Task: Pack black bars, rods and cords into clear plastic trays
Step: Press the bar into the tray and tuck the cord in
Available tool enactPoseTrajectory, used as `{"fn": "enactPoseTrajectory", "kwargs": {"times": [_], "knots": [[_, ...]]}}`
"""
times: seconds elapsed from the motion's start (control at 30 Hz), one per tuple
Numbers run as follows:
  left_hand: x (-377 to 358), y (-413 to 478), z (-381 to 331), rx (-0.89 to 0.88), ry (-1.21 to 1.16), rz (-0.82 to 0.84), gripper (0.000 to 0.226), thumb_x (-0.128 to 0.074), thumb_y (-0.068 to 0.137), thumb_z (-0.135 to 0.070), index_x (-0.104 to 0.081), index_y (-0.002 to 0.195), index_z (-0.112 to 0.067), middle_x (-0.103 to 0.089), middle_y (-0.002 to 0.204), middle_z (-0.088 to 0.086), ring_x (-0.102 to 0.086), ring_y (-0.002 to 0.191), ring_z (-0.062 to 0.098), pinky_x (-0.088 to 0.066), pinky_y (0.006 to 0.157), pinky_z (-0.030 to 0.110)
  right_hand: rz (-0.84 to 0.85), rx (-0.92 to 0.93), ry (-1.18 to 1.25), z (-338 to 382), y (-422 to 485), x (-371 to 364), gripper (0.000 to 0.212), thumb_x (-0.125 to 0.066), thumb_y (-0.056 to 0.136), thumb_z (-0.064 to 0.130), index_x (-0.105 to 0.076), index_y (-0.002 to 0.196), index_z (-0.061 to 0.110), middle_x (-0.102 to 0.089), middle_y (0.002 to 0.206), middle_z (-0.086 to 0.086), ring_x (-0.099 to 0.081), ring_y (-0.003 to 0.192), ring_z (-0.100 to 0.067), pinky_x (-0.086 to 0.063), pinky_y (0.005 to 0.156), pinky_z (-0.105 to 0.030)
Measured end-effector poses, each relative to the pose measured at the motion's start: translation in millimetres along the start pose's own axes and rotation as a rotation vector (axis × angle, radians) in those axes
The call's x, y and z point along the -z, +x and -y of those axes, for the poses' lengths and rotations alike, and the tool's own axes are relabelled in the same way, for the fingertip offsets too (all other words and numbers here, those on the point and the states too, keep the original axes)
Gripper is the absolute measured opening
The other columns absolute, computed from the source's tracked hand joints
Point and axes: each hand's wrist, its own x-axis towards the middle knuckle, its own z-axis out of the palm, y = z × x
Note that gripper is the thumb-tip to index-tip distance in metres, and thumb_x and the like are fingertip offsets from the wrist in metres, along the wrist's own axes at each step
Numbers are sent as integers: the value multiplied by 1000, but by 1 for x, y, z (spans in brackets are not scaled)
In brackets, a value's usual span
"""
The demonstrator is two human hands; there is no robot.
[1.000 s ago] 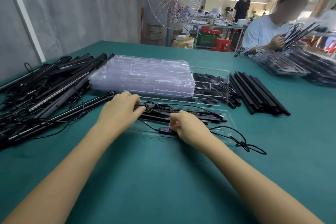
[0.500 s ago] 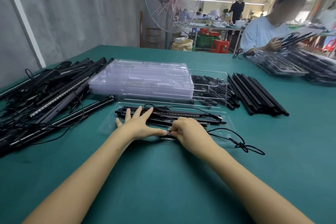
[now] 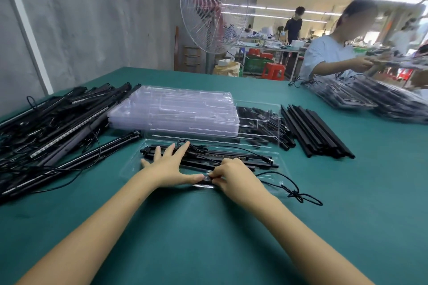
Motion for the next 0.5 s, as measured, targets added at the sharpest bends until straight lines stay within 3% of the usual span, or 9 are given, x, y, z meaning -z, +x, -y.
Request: {"fn": "enactPoseTrajectory", "kwargs": {"times": [0.17, 0.23, 0.3, 0.4, 0.5], "knots": [[-5, 1, 5, 4, 18, 13, 108, -41, 57, -92, 11, 143, -51, 13, 158, -10, 16, 144, 25, 3, 109, 63, 85, 27, -79, 3, -12, 30, 32, -46, 94, 13, -64, 120, 20, -66, 115, -2, -45, 110, -27, -34, 96, -32], [-5, 2, 5, 10, 3, 25, 110, -42, 56, -92, 12, 143, -51, 14, 157, -11, 17, 144, 25, 4, 109, 63, 61, 17, -113, -5, -29, 58, 39, -54, 91, 22, -55, 130, 27, -57, 130, 5, -41, 120, -23, -28, 102, -28], [-2, 1, 2, 14, 9, 29, 111, -45, 57, -91, 13, 143, -50, 15, 158, -9, 19, 144, 25, 4, 109, 64, 144, -114, -167, -18, -53, 91, 62, -63, 83, 42, -37, 139, 38, -43, 140, 10, -34, 124, -21, -32, 104, -33], [2, -2, -3, -16, 72, -52, 112, -49, 61, -86, 15, 144, -47, 14, 158, -4, 19, 143, 26, 5, 109, 63, 426, -426, -244, -39, -82, 127, 95, -72, 70, 55, -11, 142, 46, -39, 140, 4, -49, 113, -15, -44, 86, -27], [8, -4, -13, -177, 134, -193, 109, -59, 68, -74, 12, 145, -45, 9, 159, -4, 16, 144, 24, 6, 111, 59, 478, -465, 17, -49, -90, 125, 72, -70, 81, 30, -23, 133, 44, -60, 111, -1, -65, 75, -13, -51, 58, -21]]}}
